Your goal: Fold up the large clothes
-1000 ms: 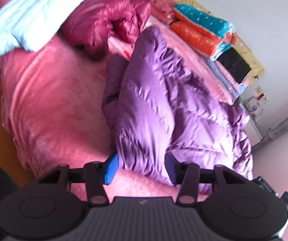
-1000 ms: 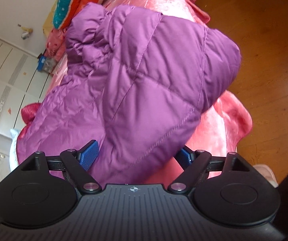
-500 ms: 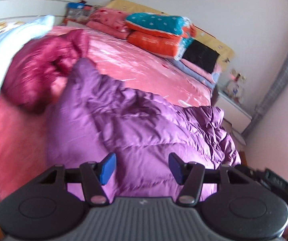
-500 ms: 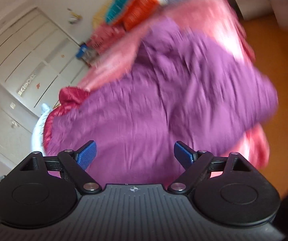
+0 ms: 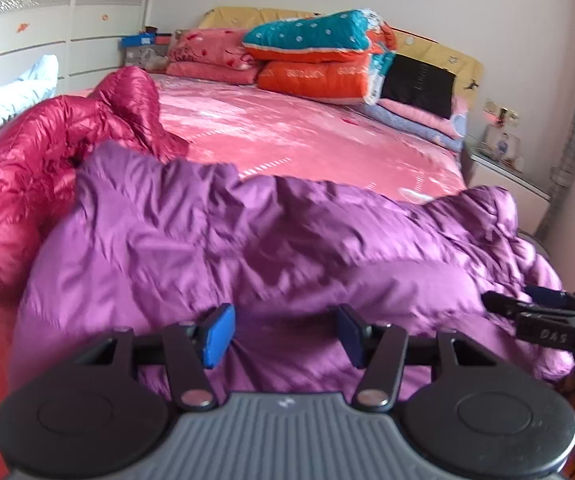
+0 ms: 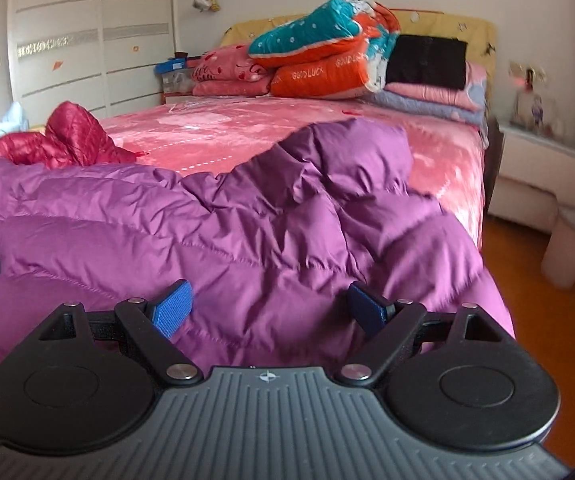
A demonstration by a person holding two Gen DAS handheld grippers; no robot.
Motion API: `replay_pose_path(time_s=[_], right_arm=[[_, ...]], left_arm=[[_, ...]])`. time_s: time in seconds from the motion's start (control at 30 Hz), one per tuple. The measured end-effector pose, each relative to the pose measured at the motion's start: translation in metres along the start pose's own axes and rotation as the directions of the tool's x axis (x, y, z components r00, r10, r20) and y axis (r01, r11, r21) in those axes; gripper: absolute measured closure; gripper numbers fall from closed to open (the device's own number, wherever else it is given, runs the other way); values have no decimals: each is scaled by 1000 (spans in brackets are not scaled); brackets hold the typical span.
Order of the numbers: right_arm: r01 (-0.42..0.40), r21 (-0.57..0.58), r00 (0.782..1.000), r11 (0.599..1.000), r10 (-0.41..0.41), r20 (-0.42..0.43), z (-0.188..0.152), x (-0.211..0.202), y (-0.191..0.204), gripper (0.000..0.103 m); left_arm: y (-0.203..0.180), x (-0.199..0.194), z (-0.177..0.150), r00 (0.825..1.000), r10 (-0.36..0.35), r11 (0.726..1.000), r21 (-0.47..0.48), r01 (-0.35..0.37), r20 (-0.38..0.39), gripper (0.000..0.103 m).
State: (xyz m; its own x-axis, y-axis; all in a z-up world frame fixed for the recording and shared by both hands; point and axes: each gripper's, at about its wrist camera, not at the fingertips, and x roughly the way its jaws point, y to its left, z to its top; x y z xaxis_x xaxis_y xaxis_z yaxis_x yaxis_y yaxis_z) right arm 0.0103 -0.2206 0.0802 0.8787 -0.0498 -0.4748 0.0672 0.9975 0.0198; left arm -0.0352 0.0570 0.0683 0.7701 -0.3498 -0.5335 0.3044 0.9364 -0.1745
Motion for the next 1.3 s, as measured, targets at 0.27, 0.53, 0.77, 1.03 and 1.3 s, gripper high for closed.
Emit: replay_pose_path(time_s=[0.27,0.53,0.77,1.03,1.3], right_arm=[[20,51,999,999,-18,-33,42,68,-27,0],[28,109,997,994,-20,-78,64,146,-58,0],[51,156,993,986,-32,-117,65,189,-58,0],[54,187,992,981,-31,-123,51,209,-54,0],[53,193,996,980,-39,-76,30,195,-39,0]], left_arm=[[21,38,29,994,109,994,-31,-108,32,49],[48,74,33,984,166,981,-107,-160,58,48],[55,106,40,982,187,977,-114,-182,36,43],[62,122,33,987,156,980,-134,-149,45,40],[68,131,23,989,127,979,-171,-113,71,39]])
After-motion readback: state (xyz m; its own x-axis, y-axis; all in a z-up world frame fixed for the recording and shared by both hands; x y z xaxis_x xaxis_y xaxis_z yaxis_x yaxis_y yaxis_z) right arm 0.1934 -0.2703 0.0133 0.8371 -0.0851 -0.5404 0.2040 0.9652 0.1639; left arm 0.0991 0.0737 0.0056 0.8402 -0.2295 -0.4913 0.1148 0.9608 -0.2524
